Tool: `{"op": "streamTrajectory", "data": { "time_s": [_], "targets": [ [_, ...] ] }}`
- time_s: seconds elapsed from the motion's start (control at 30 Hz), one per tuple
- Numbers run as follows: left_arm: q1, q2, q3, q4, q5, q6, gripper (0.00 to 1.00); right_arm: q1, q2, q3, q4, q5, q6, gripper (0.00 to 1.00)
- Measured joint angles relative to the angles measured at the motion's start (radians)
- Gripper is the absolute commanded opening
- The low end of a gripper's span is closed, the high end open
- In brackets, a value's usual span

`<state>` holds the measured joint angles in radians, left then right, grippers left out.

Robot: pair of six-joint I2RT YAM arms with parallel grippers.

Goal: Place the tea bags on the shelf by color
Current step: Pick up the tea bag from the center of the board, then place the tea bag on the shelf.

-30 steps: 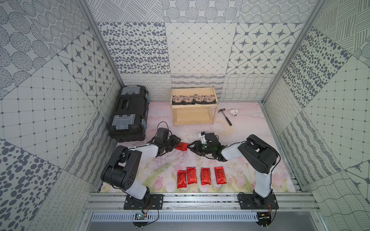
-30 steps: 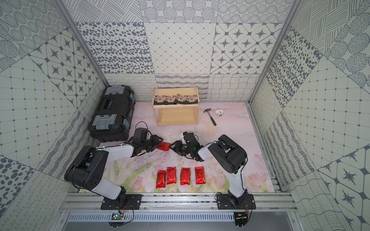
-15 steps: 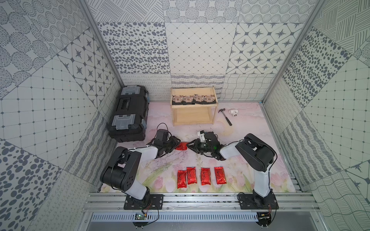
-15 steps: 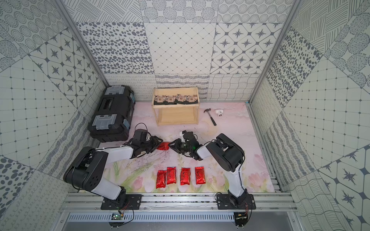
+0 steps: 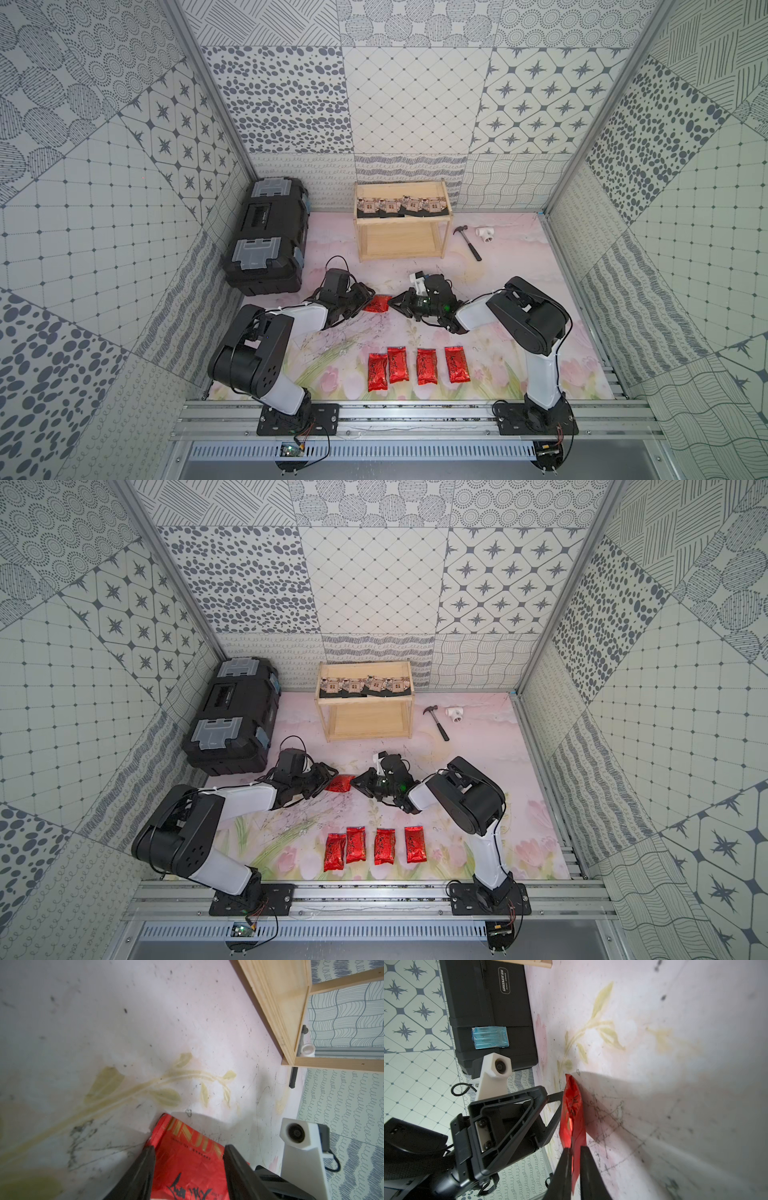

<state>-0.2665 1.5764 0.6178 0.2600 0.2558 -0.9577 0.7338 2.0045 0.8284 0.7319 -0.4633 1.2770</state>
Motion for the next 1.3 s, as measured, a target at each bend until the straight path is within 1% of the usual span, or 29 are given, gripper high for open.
{"op": "streamTrajectory", "data": {
  "time_s": [0.17, 0.37, 0.5, 0.73, 0.87, 1.1, 1.17, 1.3],
  "targets": [
    [0.000, 0.000, 0.000, 0.001, 0.002, -0.001, 0.58, 0.001, 0.002, 0.000, 0.005, 0.000, 0.010, 0.00],
    [0.000, -0.009, 0.000, 0.000, 0.003, -0.006, 0.58, 0.001, 0.004, -0.006, 0.014, 0.001, 0.015, 0.00],
    [0.000, -0.040, 0.001, -0.011, 0.002, -0.007, 0.59, -0.002, 0.004, -0.011, 0.013, 0.004, 0.014, 0.00],
    [0.008, -0.172, 0.025, -0.074, -0.005, -0.006, 0.61, -0.015, -0.016, -0.027, 0.002, 0.028, -0.002, 0.00],
    [0.029, -0.270, 0.039, -0.138, -0.010, -0.005, 0.62, -0.021, -0.042, -0.040, 0.048, 0.054, -0.002, 0.00],
    [0.075, -0.408, 0.071, -0.276, -0.017, 0.019, 0.63, -0.020, -0.043, -0.051, 0.197, 0.158, 0.018, 0.00],
    [0.090, -0.431, 0.088, -0.316, -0.016, 0.031, 0.63, -0.012, -0.043, -0.051, 0.229, 0.206, 0.018, 0.00],
    [0.119, -0.459, 0.123, -0.389, -0.003, 0.060, 0.63, 0.012, -0.048, -0.029, 0.243, 0.365, 0.011, 0.00]
  ]
}}
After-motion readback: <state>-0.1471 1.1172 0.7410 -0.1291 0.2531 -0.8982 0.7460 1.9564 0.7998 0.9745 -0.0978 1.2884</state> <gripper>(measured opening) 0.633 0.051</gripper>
